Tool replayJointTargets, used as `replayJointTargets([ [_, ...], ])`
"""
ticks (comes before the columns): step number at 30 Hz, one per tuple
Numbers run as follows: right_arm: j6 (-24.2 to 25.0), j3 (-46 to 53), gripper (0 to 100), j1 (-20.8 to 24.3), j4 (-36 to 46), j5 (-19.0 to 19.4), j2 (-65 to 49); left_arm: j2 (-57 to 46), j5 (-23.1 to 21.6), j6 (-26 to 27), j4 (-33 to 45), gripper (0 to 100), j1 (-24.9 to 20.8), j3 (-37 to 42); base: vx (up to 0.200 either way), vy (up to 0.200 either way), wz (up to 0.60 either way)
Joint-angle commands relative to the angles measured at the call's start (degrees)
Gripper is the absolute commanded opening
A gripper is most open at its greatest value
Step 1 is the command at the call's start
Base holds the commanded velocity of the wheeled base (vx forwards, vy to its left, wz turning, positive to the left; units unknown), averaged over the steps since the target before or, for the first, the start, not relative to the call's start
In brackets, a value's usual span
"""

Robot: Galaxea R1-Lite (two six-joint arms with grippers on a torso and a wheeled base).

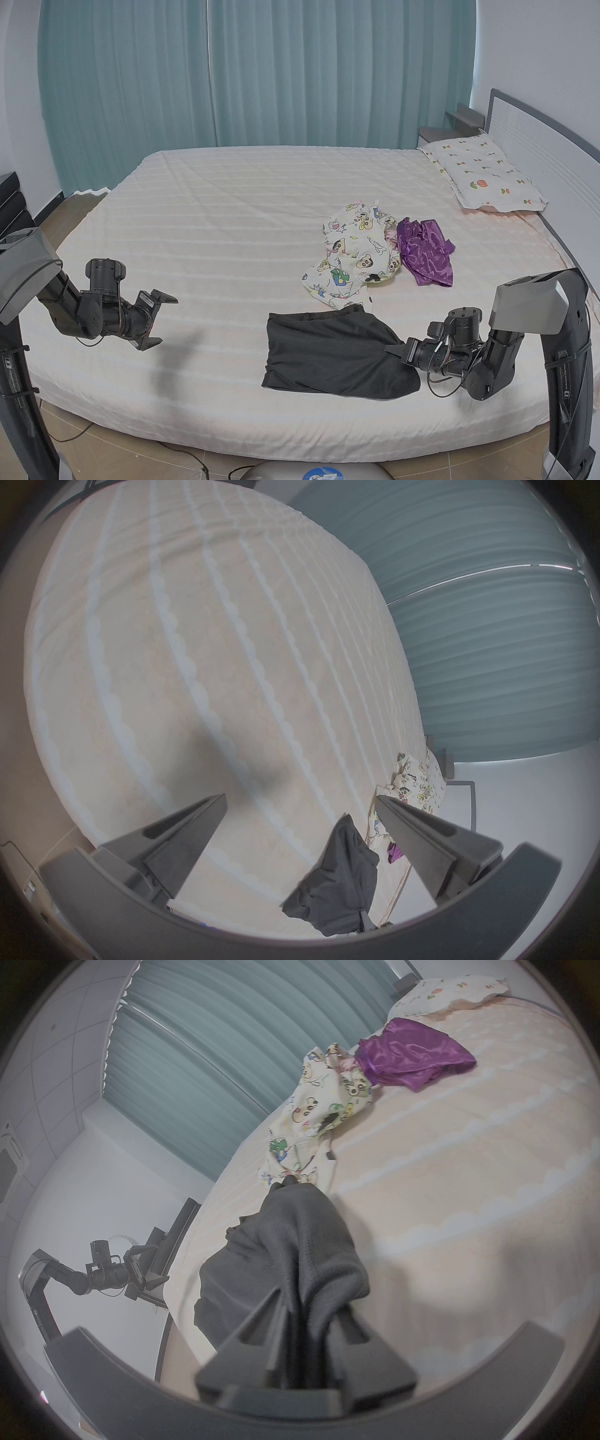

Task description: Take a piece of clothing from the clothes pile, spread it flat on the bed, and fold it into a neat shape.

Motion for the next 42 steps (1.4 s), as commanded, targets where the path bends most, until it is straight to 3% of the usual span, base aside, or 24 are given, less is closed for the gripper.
replayJointTargets([
  [1,0.05,0.23,100,0.14,-0.46,0.04,0.26,-0.02,0.01,0.03,-0.07,100,0.04,-0.01,0.000,0.000,0.00],
  [10,0.75,-1.97,100,-1.97,-0.11,-1.02,0.17,0.06,0.01,0.03,-0.07,100,0.04,-0.01,0.000,0.000,0.00],
  [17,6.03,-9.79,100,0.14,8.59,-2.86,1.58,0.06,0.01,0.03,-0.07,100,0.04,-0.10,0.000,0.000,0.00],
  [23,7.87,-12.08,100,0.67,9.91,-2.78,1.84,0.15,0.09,0.03,-0.07,100,0.04,-0.19,0.000,0.000,0.00],
  [24,8.05,-12.25,0,0.67,9.91,-2.78,1.84,0.15,0.09,-0.06,-0.07,100,0.04,-0.19,0.000,0.000,0.00],
  [42,9.37,-12.43,0,0.58,8.50,-4.53,1.84,0.15,0.09,0.03,-0.07,100,0.04,-0.10,0.000,0.000,0.00],
])
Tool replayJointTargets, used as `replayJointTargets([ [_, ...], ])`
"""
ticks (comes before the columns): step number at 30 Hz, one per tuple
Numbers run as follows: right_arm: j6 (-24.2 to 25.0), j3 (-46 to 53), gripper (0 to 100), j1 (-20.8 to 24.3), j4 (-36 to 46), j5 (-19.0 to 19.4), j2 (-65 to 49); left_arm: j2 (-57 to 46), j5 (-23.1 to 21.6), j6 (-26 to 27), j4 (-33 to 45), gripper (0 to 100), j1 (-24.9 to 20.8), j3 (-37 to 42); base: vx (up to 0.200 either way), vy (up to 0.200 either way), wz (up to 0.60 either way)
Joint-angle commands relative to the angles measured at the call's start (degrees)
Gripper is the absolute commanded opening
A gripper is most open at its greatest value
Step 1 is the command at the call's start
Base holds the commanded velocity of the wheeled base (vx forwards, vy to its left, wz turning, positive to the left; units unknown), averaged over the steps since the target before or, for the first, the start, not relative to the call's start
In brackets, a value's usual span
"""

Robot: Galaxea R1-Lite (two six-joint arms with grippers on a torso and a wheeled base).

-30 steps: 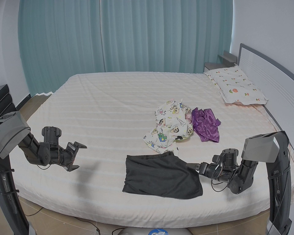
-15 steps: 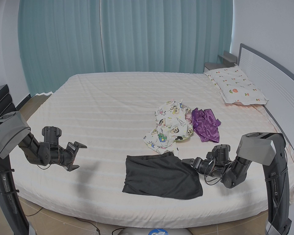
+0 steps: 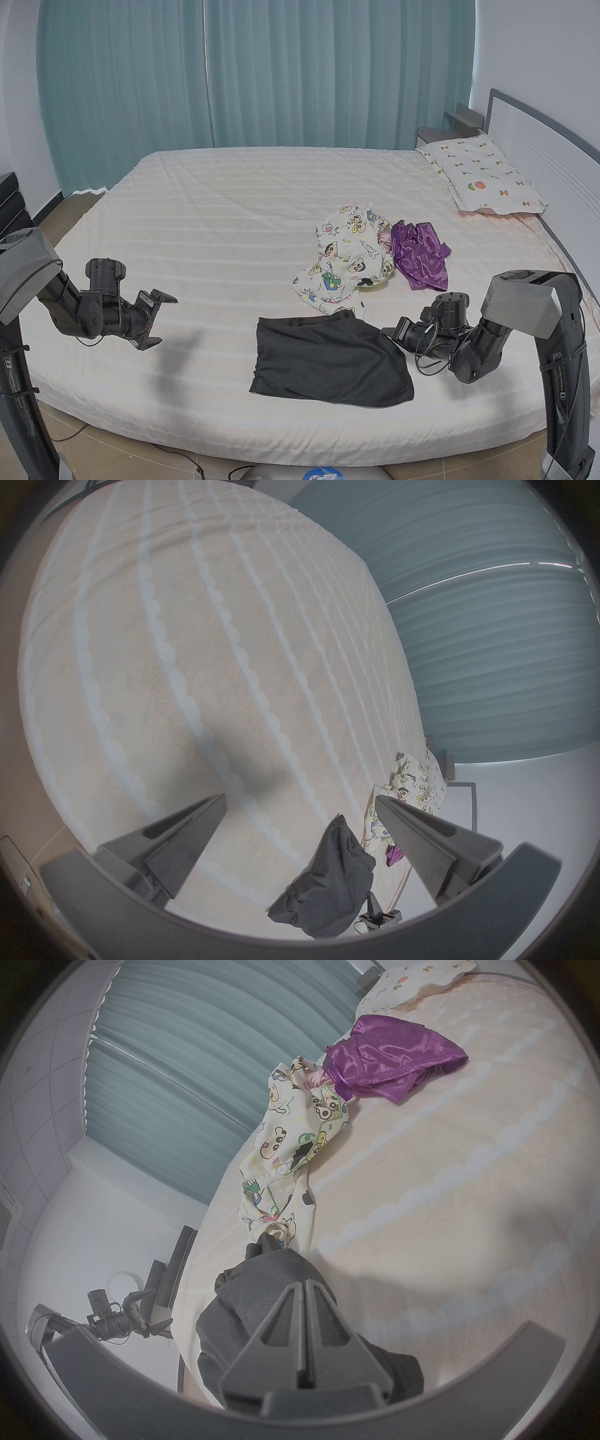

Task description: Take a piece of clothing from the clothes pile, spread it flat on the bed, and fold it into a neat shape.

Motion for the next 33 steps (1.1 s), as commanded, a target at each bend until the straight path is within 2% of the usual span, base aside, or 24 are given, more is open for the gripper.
replayJointTargets([
  [1,-0.22,0.34,0,0.06,-0.75,-0.78,0.00,0.09,0.01,-0.02,-0.03,100,0.04,0.00,0.000,0.000,0.00],
  [2,-0.13,0.34,0,0.06,-0.84,-0.86,0.09,0.09,0.01,-0.02,-0.03,100,0.04,0.00,0.000,0.000,0.00],
  [3,-0.13,0.25,100,0.06,-0.84,-0.95,0.09,0.09,0.01,-0.02,-0.03,100,0.04,0.00,0.000,0.000,0.00],
  [13,-0.74,1.04,100,0.32,-3.03,-0.95,0.70,0.09,0.19,0.07,-0.12,100,-0.67,0.08,0.000,0.000,0.00],
  [17,-1.27,1.22,100,0.67,-2.33,-0.51,0.62,0.09,2.74,-0.28,-0.91,100,-1.20,-0.44,0.000,0.000,0.00],
  [18,-1.27,1.22,0,0.67,-2.33,-0.51,0.62,-0.52,2.74,-0.72,-1.53,100,-1.99,-0.09,0.000,0.000,0.00],
  [22,-1.36,1.22,0,0.76,-2.33,-0.51,0.62,-0.61,4.14,-0.37,-2.06,100,-9.81,1.66,0.000,0.000,0.00],
  [27,-1.36,1.22,0,0.67,-3.12,-0.60,0.70,0.35,9.41,-0.90,-2.06,100,-16.66,1.66,0.000,0.000,0.00],
  [33,-0.83,0.69,0,0.15,-5.14,-1.04,0.70,0.35,9.85,-1.78,-2.06,100,-18.51,2.10,0.000,0.000,0.00],
])
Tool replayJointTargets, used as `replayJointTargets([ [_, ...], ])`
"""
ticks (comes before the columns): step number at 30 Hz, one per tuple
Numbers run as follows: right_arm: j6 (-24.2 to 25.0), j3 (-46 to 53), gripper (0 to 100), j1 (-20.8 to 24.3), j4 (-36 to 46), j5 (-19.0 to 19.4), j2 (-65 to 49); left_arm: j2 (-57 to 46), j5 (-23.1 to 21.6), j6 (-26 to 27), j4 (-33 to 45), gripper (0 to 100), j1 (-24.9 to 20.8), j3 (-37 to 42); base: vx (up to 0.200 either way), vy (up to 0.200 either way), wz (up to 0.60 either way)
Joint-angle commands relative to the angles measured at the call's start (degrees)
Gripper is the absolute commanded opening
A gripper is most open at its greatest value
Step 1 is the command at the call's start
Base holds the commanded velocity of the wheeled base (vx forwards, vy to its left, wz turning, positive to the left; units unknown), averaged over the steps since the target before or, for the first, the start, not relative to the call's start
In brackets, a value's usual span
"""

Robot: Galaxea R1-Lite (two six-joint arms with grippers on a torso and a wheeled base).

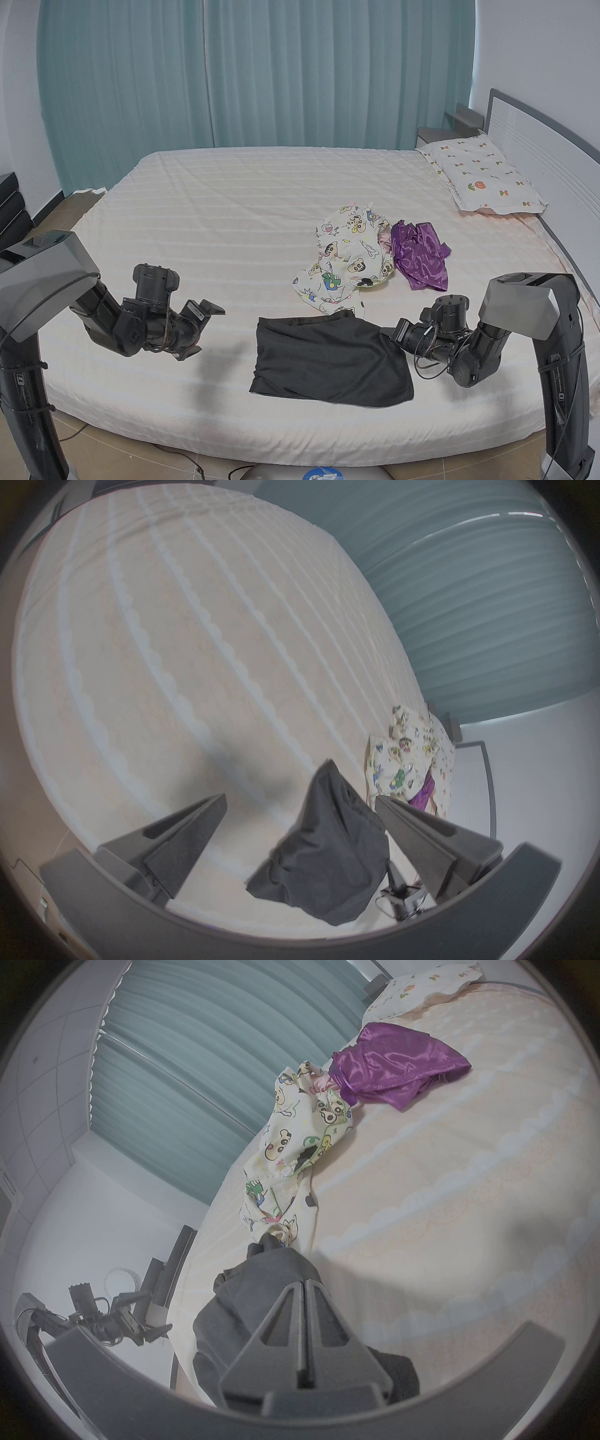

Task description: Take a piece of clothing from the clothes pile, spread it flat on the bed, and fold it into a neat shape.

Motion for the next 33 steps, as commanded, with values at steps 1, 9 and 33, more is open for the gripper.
replayJointTargets([
  [1,0.20,-0.36,0,-0.43,-1.57,-0.28,0.13,0.22,0.30,0.15,-0.01,100,-2.17,0.95,0.000,0.000,0.00],
  [9,0.12,-0.45,0,-1.75,-4.30,-1.95,0.66,0.57,0.47,4.02,-0.01,100,-4.72,3.14,0.000,0.000,0.00],
  [33,-0.41,2.72,100,-1.40,-6.32,-3.97,1.36,6.02,-1.81,32.67,-5.02,100,-12.46,7.36,0.000,0.000,0.00],
])
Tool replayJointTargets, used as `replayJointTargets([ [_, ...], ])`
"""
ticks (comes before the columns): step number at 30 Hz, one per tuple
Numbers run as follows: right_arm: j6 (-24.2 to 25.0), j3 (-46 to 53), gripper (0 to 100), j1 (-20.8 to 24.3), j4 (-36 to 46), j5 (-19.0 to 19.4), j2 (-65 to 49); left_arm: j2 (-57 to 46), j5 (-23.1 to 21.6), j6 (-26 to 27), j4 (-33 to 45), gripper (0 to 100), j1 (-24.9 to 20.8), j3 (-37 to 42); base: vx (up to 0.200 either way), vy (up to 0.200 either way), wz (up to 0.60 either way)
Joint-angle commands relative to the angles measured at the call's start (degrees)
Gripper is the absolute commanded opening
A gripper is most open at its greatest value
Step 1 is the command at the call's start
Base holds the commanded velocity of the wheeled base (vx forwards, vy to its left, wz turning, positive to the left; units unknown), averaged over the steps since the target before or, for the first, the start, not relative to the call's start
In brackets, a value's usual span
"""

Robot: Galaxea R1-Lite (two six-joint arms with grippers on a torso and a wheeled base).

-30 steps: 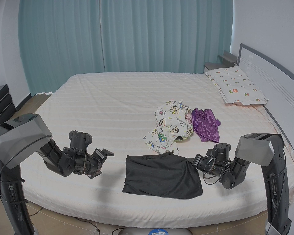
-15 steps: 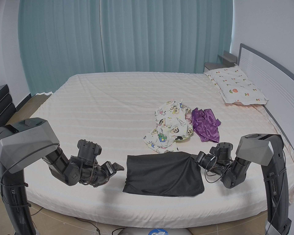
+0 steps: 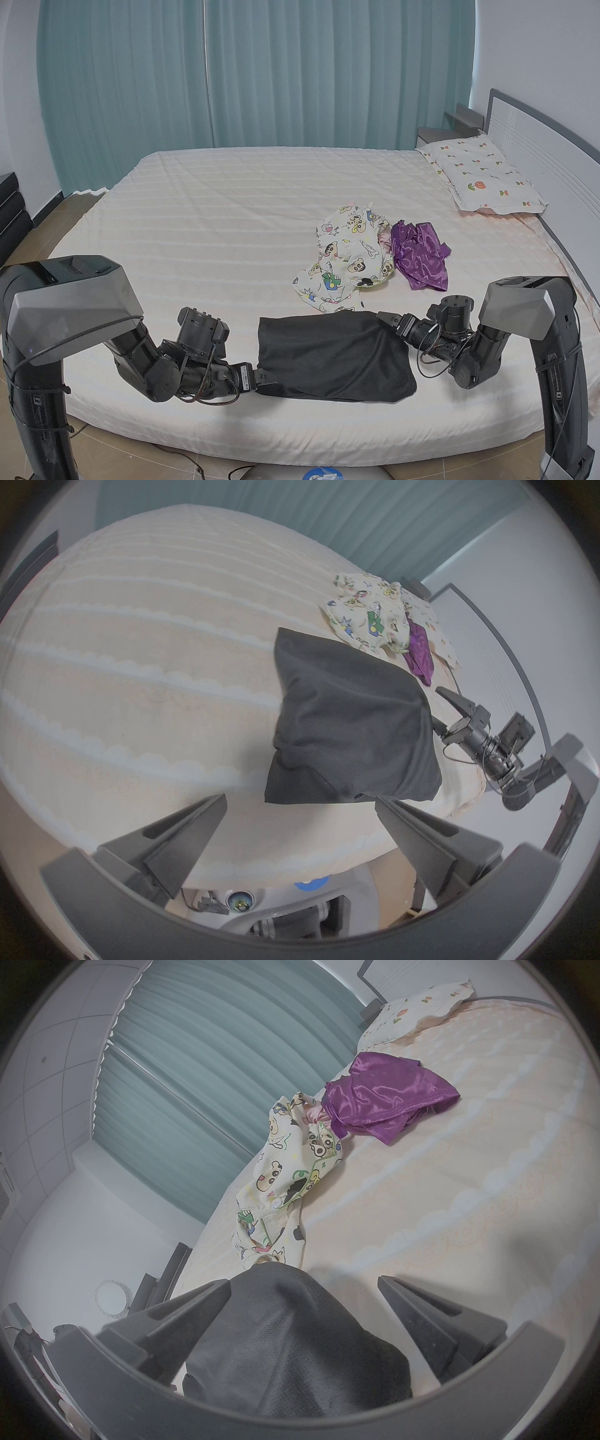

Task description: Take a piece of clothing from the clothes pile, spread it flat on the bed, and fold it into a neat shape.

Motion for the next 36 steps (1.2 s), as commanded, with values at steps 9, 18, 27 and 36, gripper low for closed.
replayJointTargets([
  [9,-0.26,5.77,100,-1.38,-0.78,0.43,-3.59,5.60,-0.24,6.65,-6.12,0,-0.78,-1.12,0.000,0.000,0.00],
  [18,-0.78,11.13,100,-2.61,-0.78,0.61,-7.19,5.60,0.20,6.74,-6.21,0,-2.36,0.03,0.000,0.000,0.00],
  [27,-7.02,22.55,100,-4.54,0.18,12.91,-12.73,3.13,0.38,6.12,-6.38,0,-2.36,4.77,0.000,0.000,0.00],
  [36,-12.91,25.02,100,-2.17,0.53,13.00,-9.83,0.23,0.38,3.66,-6.38,0,-2.45,6.35,0.000,0.000,0.00],
])
